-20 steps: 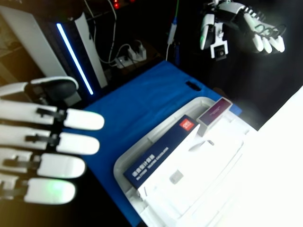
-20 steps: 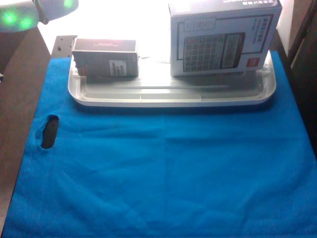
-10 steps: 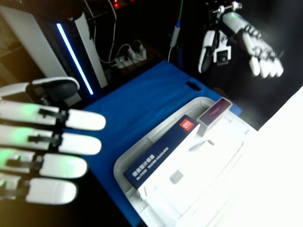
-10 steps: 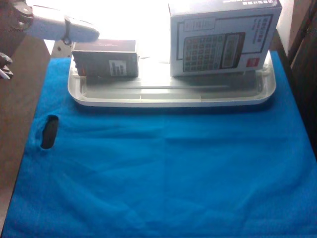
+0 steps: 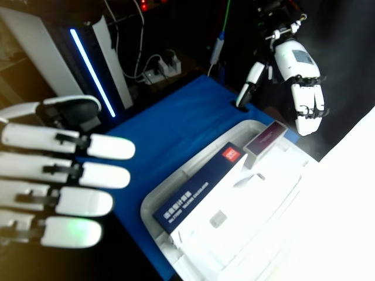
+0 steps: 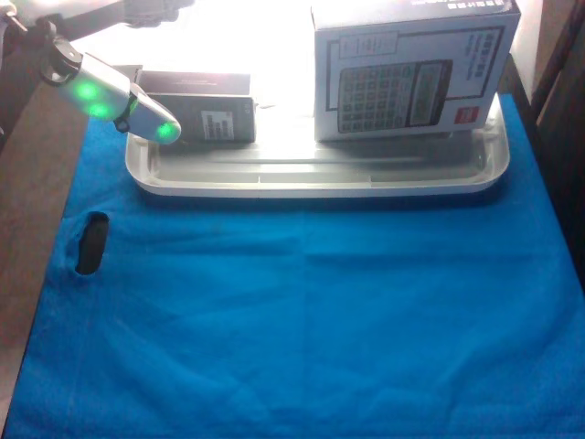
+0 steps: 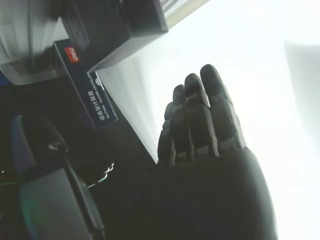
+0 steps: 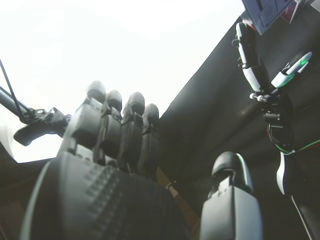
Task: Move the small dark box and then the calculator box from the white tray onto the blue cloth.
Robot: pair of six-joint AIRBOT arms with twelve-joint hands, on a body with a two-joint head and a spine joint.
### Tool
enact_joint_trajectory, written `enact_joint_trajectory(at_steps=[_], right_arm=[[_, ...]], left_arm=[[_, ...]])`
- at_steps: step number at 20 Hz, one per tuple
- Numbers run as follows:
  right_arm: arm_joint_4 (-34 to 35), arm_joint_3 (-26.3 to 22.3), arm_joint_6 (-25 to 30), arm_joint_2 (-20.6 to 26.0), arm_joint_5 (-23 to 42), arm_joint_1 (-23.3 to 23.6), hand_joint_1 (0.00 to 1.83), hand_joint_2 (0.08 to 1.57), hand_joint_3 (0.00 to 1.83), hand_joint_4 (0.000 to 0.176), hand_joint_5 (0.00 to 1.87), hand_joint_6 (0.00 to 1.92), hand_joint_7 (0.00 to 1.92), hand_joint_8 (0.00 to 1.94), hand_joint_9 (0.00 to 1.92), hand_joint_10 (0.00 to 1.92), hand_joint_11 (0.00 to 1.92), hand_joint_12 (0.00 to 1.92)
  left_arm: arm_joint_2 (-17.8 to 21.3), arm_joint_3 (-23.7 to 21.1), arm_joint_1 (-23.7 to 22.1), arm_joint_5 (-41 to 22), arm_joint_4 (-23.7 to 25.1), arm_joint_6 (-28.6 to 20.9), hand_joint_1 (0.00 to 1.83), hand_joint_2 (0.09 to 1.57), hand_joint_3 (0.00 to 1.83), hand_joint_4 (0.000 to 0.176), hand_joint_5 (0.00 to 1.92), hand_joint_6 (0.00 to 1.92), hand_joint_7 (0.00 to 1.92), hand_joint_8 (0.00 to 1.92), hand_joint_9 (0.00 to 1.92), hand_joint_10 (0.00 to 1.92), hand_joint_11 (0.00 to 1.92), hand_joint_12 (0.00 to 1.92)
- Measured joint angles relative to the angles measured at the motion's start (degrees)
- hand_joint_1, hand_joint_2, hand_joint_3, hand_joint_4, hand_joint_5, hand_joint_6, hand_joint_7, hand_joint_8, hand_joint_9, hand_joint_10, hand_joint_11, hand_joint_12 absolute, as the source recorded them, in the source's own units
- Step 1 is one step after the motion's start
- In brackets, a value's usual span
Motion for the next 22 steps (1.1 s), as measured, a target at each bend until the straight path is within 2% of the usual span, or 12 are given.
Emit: enact_joint_trajectory(at_steps=[4, 8, 9, 10, 11, 12, 13, 15, 17, 18, 20, 22], right_arm=[[-0.3, 0.0, 0.1, 0.0, 0.0, 0.0, 0.36, 0.95, 0.00, 0.000, 0.47, 0.00, 0.46, 0.00, 0.25, 0.00, 0.21, 0.01], [-0.4, 0.0, 0.3, 0.0, 0.0, 0.0, 0.37, 0.95, 0.00, 0.000, 0.48, 0.01, 0.47, 0.00, 0.25, 0.00, 0.21, 0.01], [-0.3, 0.0, 0.3, 0.0, 0.0, 0.0, 0.37, 0.94, 0.00, 0.000, 0.47, 0.00, 0.46, 0.00, 0.24, 0.00, 0.21, 0.01], [-0.5, 0.0, 0.3, 0.0, 0.0, 0.0, 0.36, 0.94, 0.00, 0.000, 0.47, 0.00, 0.46, 0.00, 0.24, 0.00, 0.21, 0.01], [-0.5, -0.1, 0.3, 0.0, 0.0, 0.0, 0.36, 0.94, 0.00, 0.000, 0.46, 0.00, 0.46, 0.00, 0.24, 0.00, 0.21, 0.01], [-0.7, -0.1, 0.3, 0.0, 0.0, 0.0, 0.37, 0.93, 0.00, 0.000, 0.48, 0.01, 0.46, 0.00, 0.23, 0.00, 0.21, 0.00], [-0.6, -0.1, 0.3, 0.0, 0.0, 0.0, 0.39, 0.93, 0.00, 0.000, 0.49, 0.01, 0.47, 0.00, 0.25, 0.00, 0.22, 0.01], [-0.6, -0.1, 0.4, 0.0, 0.0, 0.0, 0.39, 0.93, 0.00, 0.000, 0.46, 0.00, 0.45, 0.00, 0.23, 0.00, 0.21, 0.01], [-0.6, -0.1, 0.4, 0.0, 0.0, 0.0, 0.38, 0.92, 0.00, 0.000, 0.45, 0.00, 0.45, 0.00, 0.23, 0.00, 0.21, 0.01], [-0.7, -0.1, 0.4, 0.0, 0.0, 0.0, 0.38, 0.93, 0.00, 0.000, 0.46, 0.00, 0.46, 0.00, 0.23, 0.00, 0.22, 0.01], [-0.6, -0.1, 0.4, 0.0, 0.0, 0.0, 0.38, 0.94, 0.00, 0.000, 0.47, 0.01, 0.45, 0.00, 0.22, 0.00, 0.21, 0.00], [-0.7, -0.1, 0.4, 0.0, 0.0, 0.0, 0.39, 0.94, 0.00, 0.000, 0.48, 0.01, 0.45, 0.00, 0.23, 0.01, 0.22, 0.01]], left_arm=[[-2.4, 1.4, 0.0, 2.1, 2.6, 0.0, 0.91, 0.79, 0.01, 0.000, 0.16, 0.01, 0.42, 0.01, 0.57, 0.03, 0.41, 0.33], [-4.0, 3.5, 0.0, 2.7, 2.5, -0.1, 1.14, 0.88, 0.00, 0.000, 0.43, 0.01, 0.81, 0.02, 0.75, 0.01, 0.36, 0.29], [-4.5, 4.4, 0.0, 3.4, 2.3, -0.1, 1.17, 0.94, 0.01, 0.000, 0.65, 0.02, 0.96, 0.02, 0.84, 0.01, 0.41, 0.55], [-4.9, 4.9, 0.0, 3.8, 1.9, -0.1, 1.33, 1.01, 0.02, 0.000, 0.81, 0.01, 1.07, 0.65, 0.95, 0.04, 0.45, 0.98], [-5.0, 5.2, 0.0, 4.1, 1.3, -0.2, 1.28, 1.08, 0.00, 0.000, 1.02, 0.49, 1.01, 1.07, 1.05, 0.22, 0.60, 1.24], [-5.0, 5.4, 0.0, 4.1, 1.2, -0.2, 1.25, 1.10, 0.00, 0.000, 1.10, 0.58, 0.92, 1.22, 0.92, 0.68, 0.61, 1.38], [-5.2, 5.7, 0.0, 4.2, 1.0, -0.2, 1.26, 1.09, 0.00, 0.000, 1.17, 0.50, 0.92, 1.25, 0.80, 0.98, 0.52, 1.50], [-5.6, 6.0, 0.0, 4.2, 0.3, -0.2, 1.27, 1.09, 0.00, 0.000, 1.23, 0.36, 0.93, 1.27, 0.72, 1.21, 0.50, 1.58], [-6.3, 7.0, 0.1, 3.9, -1.0, -0.2, 1.20, 1.02, 0.00, 0.000, 1.20, 0.59, 0.86, 1.00, 0.72, 1.22, 0.49, 1.56], [-6.7, 7.5, 0.5, 3.5, -2.2, -0.2, 1.26, 1.08, 0.00, 0.000, 1.21, 0.43, 0.90, 1.24, 0.71, 1.23, 0.49, 1.57], [-7.0, 8.0, 1.0, 2.8, -5.0, -0.2, 1.25, 1.09, 0.00, 0.000, 1.18, 0.60, 0.89, 1.17, 0.74, 0.91, 0.43, 1.38], [-6.4, 7.8, 1.0, 1.2, -7.5, -0.2, 1.25, 1.09, 0.00, 0.000, 1.16, 0.59, 0.91, 1.18, 0.82, 0.91, 0.54, 1.38]])
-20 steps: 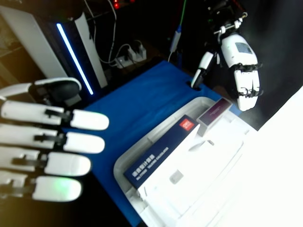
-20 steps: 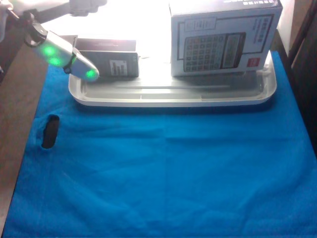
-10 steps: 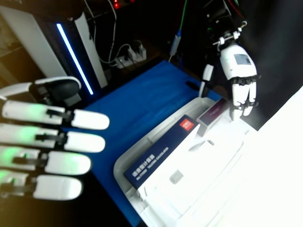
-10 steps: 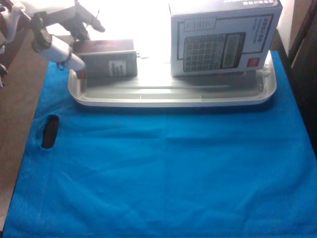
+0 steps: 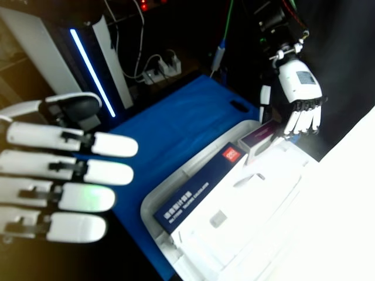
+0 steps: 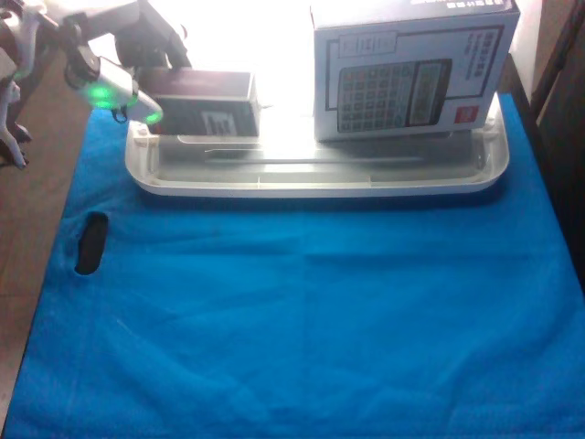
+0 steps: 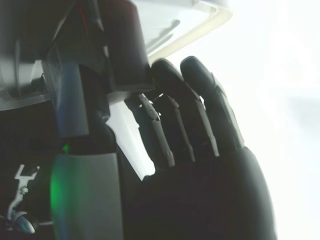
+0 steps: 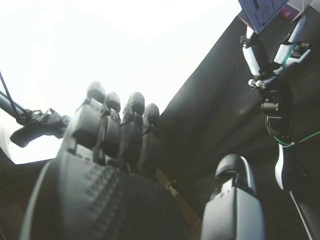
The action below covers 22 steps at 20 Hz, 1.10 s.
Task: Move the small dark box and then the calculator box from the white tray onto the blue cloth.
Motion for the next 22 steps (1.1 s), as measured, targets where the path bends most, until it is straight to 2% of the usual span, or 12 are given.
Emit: enact_joint_trajectory(at_steps=[1, 2, 4, 6, 8, 10, 11, 12, 14, 17, 20, 22], right_arm=[[0.0, -0.1, 0.0, 0.0, 0.0, 0.0, 0.39, 0.95, 0.01, 0.000, 0.48, 0.01, 0.45, 0.00, 0.24, 0.01, 0.22, 0.01], [0.0, -0.1, 0.1, 0.0, 0.0, 0.0, 0.39, 0.96, 0.01, 0.000, 0.47, 0.00, 0.45, 0.00, 0.25, 0.01, 0.22, 0.01], [0.3, -0.1, 0.1, 0.0, 0.0, 0.0, 0.41, 0.97, 0.01, 0.000, 0.49, 0.01, 0.46, 0.00, 0.27, 0.02, 0.23, 0.01], [0.0, -0.1, 0.1, 0.0, 0.0, 0.0, 0.41, 0.98, 0.01, 0.000, 0.49, 0.01, 0.46, 0.00, 0.28, 0.01, 0.24, 0.01], [-0.2, -0.1, 0.1, 0.0, 0.0, 0.0, 0.40, 0.96, 0.00, 0.000, 0.49, 0.00, 0.47, 0.01, 0.28, 0.01, 0.24, 0.02], [0.0, -0.1, 0.1, 0.0, 0.0, 0.0, 0.39, 0.97, 0.00, 0.000, 0.50, 0.00, 0.48, 0.01, 0.29, 0.01, 0.26, 0.02], [0.1, -0.1, 0.1, 0.0, 0.0, 0.0, 0.39, 0.96, 0.00, 0.000, 0.49, 0.00, 0.49, 0.01, 0.30, 0.01, 0.27, 0.02], [0.1, -0.1, 0.1, 0.0, 0.0, 0.0, 0.40, 0.95, 0.00, 0.000, 0.50, 0.00, 0.49, 0.01, 0.30, 0.01, 0.27, 0.02], [0.1, -0.1, 0.1, 0.0, 0.0, 0.0, 0.43, 0.96, 0.00, 0.000, 0.50, 0.00, 0.49, 0.01, 0.30, 0.01, 0.26, 0.02], [0.1, -0.1, 0.1, 0.0, 0.0, 0.0, 0.40, 0.95, 0.00, 0.000, 0.51, 0.00, 0.50, 0.01, 0.32, 0.01, 0.28, 0.02], [0.2, -0.1, 0.1, 0.0, 0.0, 0.0, 0.40, 0.96, 0.00, 0.000, 0.51, 0.00, 0.50, 0.00, 0.31, 0.01, 0.26, 0.01], [0.4, -0.1, 0.1, -0.1, 0.0, 0.0, 0.41, 0.97, 0.00, 0.000, 0.50, 0.00, 0.49, 0.00, 0.31, 0.00, 0.26, 0.01]], left_arm=[[1.1, -1.0, 0.0, -0.9, -0.7, 0.0, 1.24, 1.10, 0.00, 0.000, 1.15, 0.60, 0.91, 1.19, 0.84, 0.83, 0.52, 1.27], [3.0, -2.6, 0.0, -2.4, -0.8, 0.0, 1.24, 1.10, 0.00, 0.000, 1.12, 0.65, 0.91, 1.20, 0.86, 0.84, 0.51, 1.29], [5.5, -4.8, -0.3, -3.9, -0.3, 0.0, 1.26, 1.12, 0.00, 0.000, 1.02, 0.71, 0.94, 1.27, 0.89, 0.98, 0.66, 1.29], [8.1, -7.5, -1.8, -4.7, 2.5, 0.0, 1.23, 1.18, 0.00, 0.000, 0.97, 0.81, 0.75, 1.51, 0.76, 1.16, 0.67, 1.31], [10.4, -10.3, -3.0, -5.4, 5.5, 0.0, 1.25, 1.12, 0.00, 0.000, 1.16, 0.59, 0.82, 1.32, 0.86, 1.02, 0.75, 1.28], [12.6, -13.6, -3.5, -6.2, 7.8, 0.0, 1.26, 1.10, 0.00, 0.000, 1.21, 0.48, 0.89, 1.26, 0.92, 0.95, 0.81, 1.24], [13.9, -15.1, -3.5, -7.2, 8.7, -0.1, 1.26, 1.10, 0.00, 0.000, 1.21, 0.47, 0.86, 1.27, 0.92, 0.93, 0.82, 1.19], [15.0, -16.4, -3.5, -8.7, 11.6, -2.7, 1.26, 1.11, 0.00, 0.000, 1.20, 0.51, 0.84, 1.30, 0.90, 0.94, 0.80, 1.17], [16.4, -17.9, -3.5, -10.4, 14.6, -4.7, 1.26, 1.11, 0.00, 0.000, 1.13, 0.54, 0.90, 1.31, 0.93, 0.94, 0.81, 1.11], [18.5, -21.2, -3.5, -12.6, 16.9, -4.8, 1.28, 1.06, 0.00, 0.000, 1.30, 0.17, 1.01, 1.18, 1.06, 0.88, 0.92, 0.97], [19.6, -23.8, -3.5, -14.8, 18.8, -4.9, 1.29, 1.03, 0.00, 0.000, 1.35, 0.08, 1.12, 1.00, 1.13, 0.78, 0.95, 1.05], [19.8, -25.0, -2.9, -15.9, 20.4, -5.4, 1.29, 1.05, 0.00, 0.000, 1.31, 0.12, 1.09, 1.06, 1.03, 1.01, 0.86, 1.31]])
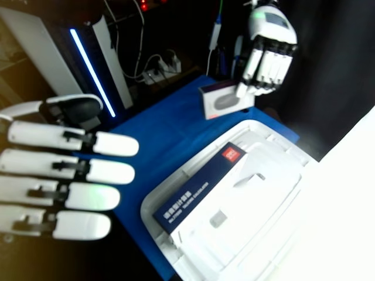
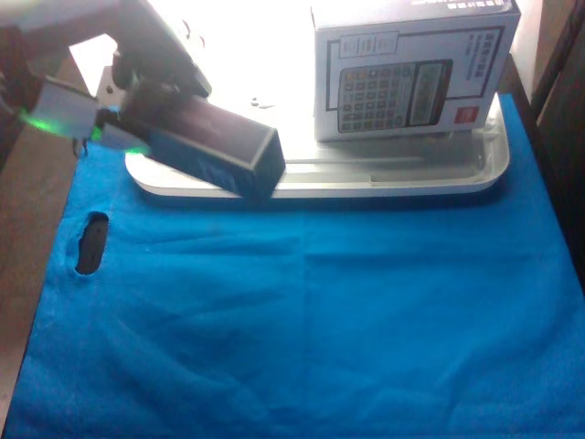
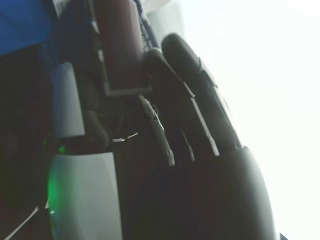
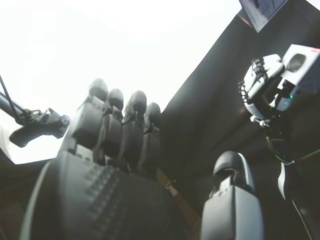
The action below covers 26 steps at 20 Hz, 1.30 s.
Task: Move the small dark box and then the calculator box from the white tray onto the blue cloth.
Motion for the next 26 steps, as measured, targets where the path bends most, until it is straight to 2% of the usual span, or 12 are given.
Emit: enact_joint_trajectory(at_steps=[6, 8, 12, 15, 18, 19, 20, 21, 22, 23, 25, 26], right_arm=[[0.2, 0.0, 0.0, -0.6, -0.1, 0.0, 0.42, 0.94, 0.00, 0.000, 0.51, 0.00, 0.49, 0.00, 0.31, 0.00, 0.26, 0.01], [0.3, 0.0, 0.0, -0.7, -0.1, 0.0, 0.42, 0.93, 0.00, 0.000, 0.51, 0.00, 0.50, 0.00, 0.31, 0.00, 0.26, 0.01], [0.5, 0.0, 0.0, -0.9, -0.1, 0.0, 0.41, 0.92, 0.00, 0.000, 0.51, 0.00, 0.51, 0.01, 0.32, 0.01, 0.28, 0.02], [0.4, 0.0, 0.0, -0.9, -0.1, 0.0, 0.41, 0.94, 0.00, 0.000, 0.50, 0.00, 0.51, 0.00, 0.32, 0.00, 0.27, 0.01], [0.5, 0.1, 0.0, -0.9, 0.0, 0.0, 0.42, 0.92, 0.00, 0.000, 0.51, 0.00, 0.51, 0.00, 0.32, 0.00, 0.28, 0.01], [0.5, 0.1, 0.0, -0.9, 0.0, 0.0, 0.42, 0.92, 0.00, 0.000, 0.51, 0.00, 0.51, 0.00, 0.32, 0.00, 0.28, 0.01], [0.4, 0.1, 0.0, -1.0, 0.0, 0.0, 0.42, 0.92, 0.00, 0.000, 0.51, 0.00, 0.51, 0.00, 0.32, 0.00, 0.28, 0.01], [0.5, 0.1, 0.0, -1.0, -0.1, 0.0, 0.42, 0.92, 0.00, 0.000, 0.51, 0.00, 0.51, 0.00, 0.32, 0.00, 0.28, 0.01], [0.5, 0.1, 0.0, -1.0, -0.1, 0.0, 0.42, 0.92, 0.00, 0.000, 0.52, 0.01, 0.52, 0.00, 0.31, 0.00, 0.28, 0.01], [0.5, 0.1, 0.0, -1.0, -0.1, 0.0, 0.42, 0.93, 0.00, 0.000, 0.54, 0.01, 0.53, 0.01, 0.31, 0.00, 0.28, 0.01], [0.4, 0.1, 0.0, -1.1, -0.1, 0.0, 0.42, 0.93, 0.00, 0.000, 0.54, 0.01, 0.53, 0.01, 0.31, 0.00, 0.27, 0.01], [0.5, 0.1, 0.0, -1.2, -0.1, 0.0, 0.41, 0.93, 0.00, 0.000, 0.51, 0.00, 0.52, 0.00, 0.31, 0.00, 0.28, 0.01]], left_arm=[[-0.2, -1.2, 2.7, -1.7, 3.2, -2.1, 1.27, 1.10, 0.00, 0.000, 1.11, 0.51, 0.99, 1.23, 0.93, 1.37, 0.77, 1.70], [-1.1, -0.6, 3.5, -1.3, 3.1, -2.1, 1.28, 1.08, 0.00, 0.000, 1.07, 0.60, 1.09, 1.07, 1.06, 1.22, 0.82, 1.65], [-3.0, 0.6, 5.6, 0.5, 2.8, -2.3, 1.28, 1.06, 0.00, 0.000, 1.14, 0.53, 1.10, 1.02, 1.04, 1.11, 0.78, 1.58], [-4.4, 2.0, 6.6, 0.5, 2.5, -3.4, 1.26, 1.12, 0.00, 0.000, 0.94, 0.84, 1.03, 1.13, 0.98, 0.88, 0.72, 1.34], [-5.1, 2.5, 7.2, 1.2, 2.5, -3.7, 1.25, 1.12, 0.00, 0.000, 0.93, 0.88, 1.01, 1.16, 0.94, 0.88, 0.68, 1.34], [-5.2, 2.5, 7.2, 1.1, 2.4, -3.8, 1.35, 1.12, 0.01, 0.000, 0.92, 0.86, 0.98, 1.11, 0.93, 1.17, 0.68, 1.34], [-5.2, 2.5, 7.2, 1.0, 2.4, -3.8, 1.22, 1.17, 0.00, 0.000, 0.83, 1.12, 0.90, 1.19, 0.80, 0.85, 0.50, 1.19], [-5.2, 2.5, 7.2, 1.0, 2.4, -3.8, 1.22, 1.17, 0.00, 0.000, 0.83, 1.12, 0.90, 1.19, 0.80, 0.85, 0.50, 1.19], [-5.2, 2.5, 7.2, 1.0, 2.4, -3.8, 1.18, 1.18, 0.00, 0.020, 0.81, 1.20, 0.87, 1.20, 0.80, 0.54, 0.45, 1.06], [-5.2, 2.5, 7.2, 0.9, 2.3, -3.8, 1.16, 1.06, 0.00, 0.000, 0.71, 0.20, 0.70, 0.18, 0.73, 0.14, 0.37, 0.74], [-5.2, 2.5, 7.2, 0.7, 2.1, -3.8, 1.12, 1.04, 0.00, 0.000, 0.67, 0.06, 0.64, 0.04, 0.68, 0.04, 0.39, 0.59], [-5.2, 2.5, 7.2, 0.7, 1.9, -3.8, 1.13, 1.00, 0.00, 0.000, 0.60, 0.00, 0.57, 0.00, 0.60, 0.00, 0.43, 0.33]])
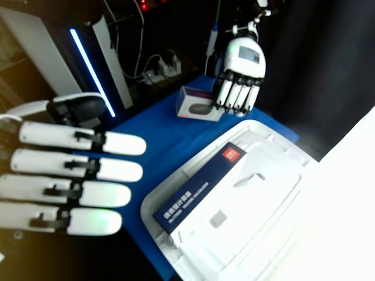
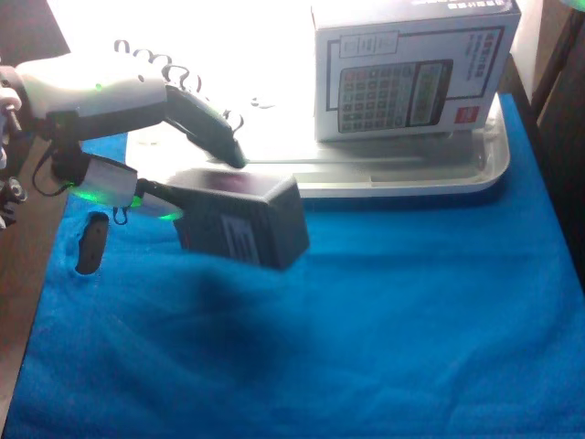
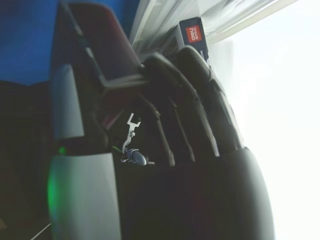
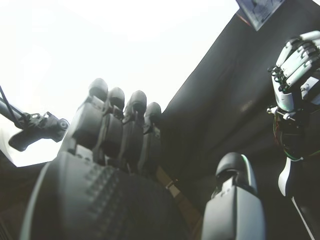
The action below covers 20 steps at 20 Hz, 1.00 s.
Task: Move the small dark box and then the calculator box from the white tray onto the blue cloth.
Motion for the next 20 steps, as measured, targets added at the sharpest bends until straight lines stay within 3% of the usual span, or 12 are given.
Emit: enact_joint_trajectory(at_steps=[3, 7, 12, 14, 16, 17, 18, 19, 20], right_arm=[[0.0, 0.2, 0.0, -0.3, 0.0, 0.0, 0.46, 0.92, 0.00, 0.000, 0.52, 0.00, 0.53, 0.00, 0.30, 0.00, 0.27, 0.01], [-0.1, 0.5, 0.0, -0.9, 0.0, 0.0, 0.60, 0.86, 0.00, 0.000, 0.52, 0.00, 0.51, 0.00, 0.34, 0.01, 0.33, 0.03], [-0.8, 3.9, 0.5, -3.8, -5.7, 0.0, 0.73, 0.79, 0.00, 0.000, 0.54, 0.00, 0.52, 0.01, 0.31, 0.01, 0.31, 0.01], [-1.2, 6.5, 3.6, -6.1, -7.1, 0.3, 0.80, 0.79, 0.00, 0.000, 0.53, 0.00, 0.53, 0.01, 0.41, 0.04, 0.46, 0.08], [-2.3, 8.7, 5.2, -7.6, -11.3, 2.3, 0.82, 0.79, 0.01, 0.000, 0.51, 0.00, 0.54, 0.00, 0.48, 0.02, 0.54, 0.13], [-3.9, 9.3, 5.4, -7.7, -13.7, 4.0, 0.81, 0.80, 0.00, 0.000, 0.51, 0.00, 0.56, 0.00, 0.55, 0.01, 0.55, 0.17], [-4.7, 9.5, 5.4, -7.8, -15.1, 5.3, 0.81, 0.80, 0.00, 0.000, 0.51, 0.00, 0.56, 0.00, 0.55, 0.01, 0.55, 0.17], [-4.9, 10.0, 5.6, -8.0, -15.7, 6.1, 0.76, 0.80, 0.00, 0.000, 0.48, 0.00, 0.55, 0.00, 0.54, 0.01, 0.55, 0.18], [-5.2, 10.3, 5.6, -8.0, -16.4, 6.3, 0.74, 0.78, 0.00, 0.000, 0.47, 0.00, 0.54, 0.00, 0.54, 0.01, 0.54, 0.18]], left_arm=[[0.0, 0.0, 0.0, -0.6, -0.1, 0.0, 1.14, 0.98, 0.01, 0.000, 0.57, 0.00, 0.54, 0.00, 0.57, 0.00, 0.47, 0.17], [-0.1, 0.0, 0.0, -0.9, -0.2, 0.0, 1.12, 0.95, 0.00, 0.000, 0.55, 0.00, 0.52, 0.00, 0.54, 0.00, 0.46, 0.15], [-0.6, 1.0, 0.0, -1.2, -0.9, 0.0, 1.08, 0.97, 0.00, 0.000, 0.51, 0.00, 0.54, 0.01, 0.55, 0.00, 0.46, 0.14], [-1.0, 1.4, 0.0, -1.5, -1.1, 0.0, 1.03, 0.96, 0.00, 0.000, 0.51, 0.00, 0.53, 0.00, 0.56, 0.01, 0.48, 0.15], [-1.1, 1.9, 0.0, -2.1, -4.2, 1.4, 1.02, 0.91, 0.00, 0.000, 0.53, 0.00, 0.52, 0.00, 0.46, 0.00, 0.39, 0.14], [-1.1, 2.3, -0.1, -2.0, -6.7, 3.4, 1.01, 0.90, 0.00, 0.000, 0.53, 0.00, 0.52, 0.00, 0.44, 0.00, 0.24, 0.36], [-1.1, 2.6, -0.1, -2.1, -8.3, 4.5, 1.01, 0.90, 0.00, 0.000, 0.53, 0.00, 0.52, 0.00, 0.44, 0.00, 0.24, 0.36], [-1.2, 3.0, -0.3, -2.3, -9.1, 4.8, 1.03, 0.91, 0.00, 0.000, 0.52, 0.00, 0.52, 0.00, 0.46, 0.00, 0.16, 0.73], [-1.8, 3.8, -1.0, -2.0, -9.3, 4.9, 1.02, 0.92, 0.00, 0.000, 0.49, 0.00, 0.49, 0.00, 0.46, 0.00, 0.09, 0.94]])
